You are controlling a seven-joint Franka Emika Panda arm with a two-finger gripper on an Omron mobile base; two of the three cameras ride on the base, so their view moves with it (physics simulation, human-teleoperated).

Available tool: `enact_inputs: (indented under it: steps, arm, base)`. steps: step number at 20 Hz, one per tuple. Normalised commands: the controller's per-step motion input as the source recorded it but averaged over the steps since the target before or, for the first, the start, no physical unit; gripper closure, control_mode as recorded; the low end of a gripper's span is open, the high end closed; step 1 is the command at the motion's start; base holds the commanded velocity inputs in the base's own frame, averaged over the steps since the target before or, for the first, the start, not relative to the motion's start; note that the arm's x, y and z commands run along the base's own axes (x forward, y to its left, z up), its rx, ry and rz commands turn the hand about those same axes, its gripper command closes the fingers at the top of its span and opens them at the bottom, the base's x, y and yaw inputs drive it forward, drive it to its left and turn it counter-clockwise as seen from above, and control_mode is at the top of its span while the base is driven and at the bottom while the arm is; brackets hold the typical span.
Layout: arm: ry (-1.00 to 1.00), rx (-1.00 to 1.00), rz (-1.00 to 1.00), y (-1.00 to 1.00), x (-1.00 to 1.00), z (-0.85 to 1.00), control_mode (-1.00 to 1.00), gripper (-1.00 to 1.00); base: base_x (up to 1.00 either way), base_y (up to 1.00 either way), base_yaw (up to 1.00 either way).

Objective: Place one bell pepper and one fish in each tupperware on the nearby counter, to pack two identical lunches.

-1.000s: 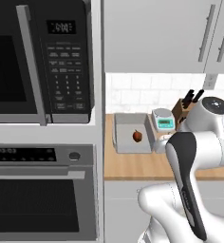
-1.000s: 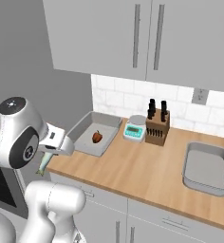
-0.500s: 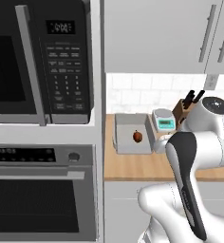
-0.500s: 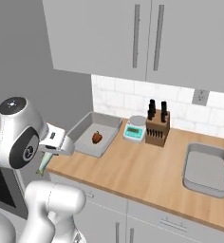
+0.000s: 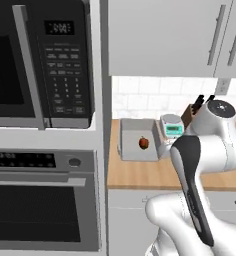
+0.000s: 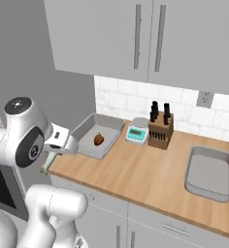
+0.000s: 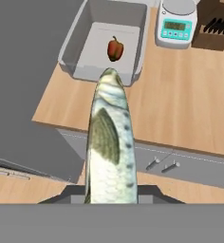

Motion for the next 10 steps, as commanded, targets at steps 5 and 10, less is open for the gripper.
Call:
enact_inputs:
  steps: [5, 10]
  arm:
    - [0.0, 0.0, 0.05, 0.0, 0.94, -0.11, -1.0, 1.0]
    - [0.0, 0.0, 0.04, 0.0, 0.91, -0.05, -1.0, 1.0]
  base:
    - [0.0, 0.0, 0.0]
    - [0.0, 0.0, 0.0]
